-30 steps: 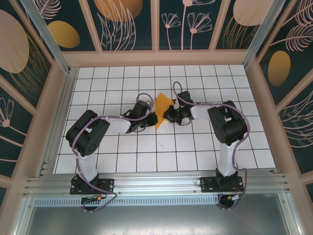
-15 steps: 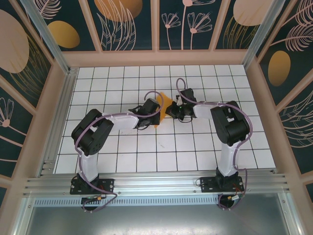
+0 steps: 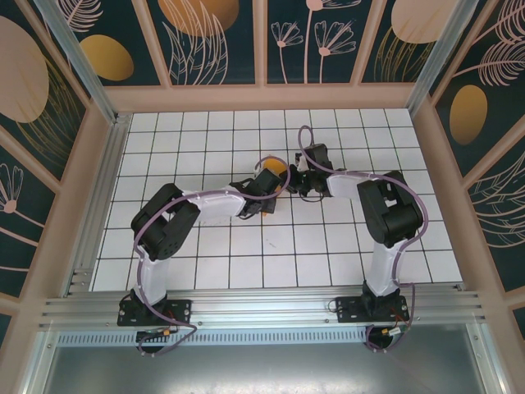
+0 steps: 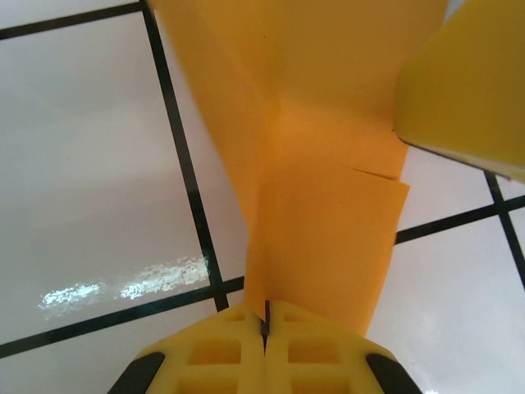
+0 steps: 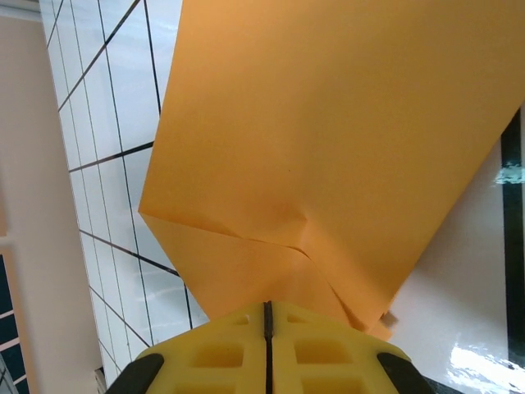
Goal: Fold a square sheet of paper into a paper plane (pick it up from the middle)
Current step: Fold the wing for the fifth time at the center of the table.
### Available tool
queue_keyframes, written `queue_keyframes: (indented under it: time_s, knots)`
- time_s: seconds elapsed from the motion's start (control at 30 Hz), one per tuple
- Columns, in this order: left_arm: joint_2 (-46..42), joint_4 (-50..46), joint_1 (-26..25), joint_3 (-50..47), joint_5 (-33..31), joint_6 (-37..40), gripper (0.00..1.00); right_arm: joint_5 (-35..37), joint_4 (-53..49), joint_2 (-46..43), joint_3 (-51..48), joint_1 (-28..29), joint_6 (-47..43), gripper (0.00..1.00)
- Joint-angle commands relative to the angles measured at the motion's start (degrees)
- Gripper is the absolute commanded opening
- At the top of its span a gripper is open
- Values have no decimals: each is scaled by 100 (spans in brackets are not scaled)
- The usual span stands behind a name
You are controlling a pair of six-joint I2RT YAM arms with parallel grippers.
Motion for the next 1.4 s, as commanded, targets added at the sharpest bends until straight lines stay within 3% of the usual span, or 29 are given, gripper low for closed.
queue_keyframes:
  time_s: [0.0,0.67,0.8,0.97,1.37]
  knots:
    - [88,-278,-5,151,-235,28,4,-109,-190,151,-12,-8,-132,9]
    - [98,-226,-41,195,-144,-5,5,-262,-378,414,185,-13,-242,8]
    - [-12,-154,-41,154,-29,-21,13,-140,-647,627,295,-4,-296,8]
    - [-287,402,-37,-173,336,-224,22,-47,-768,728,227,-4,-275,7]
    - [-670,1346,-40,-1045,503,-191,20,4,-810,824,268,-29,-14,6]
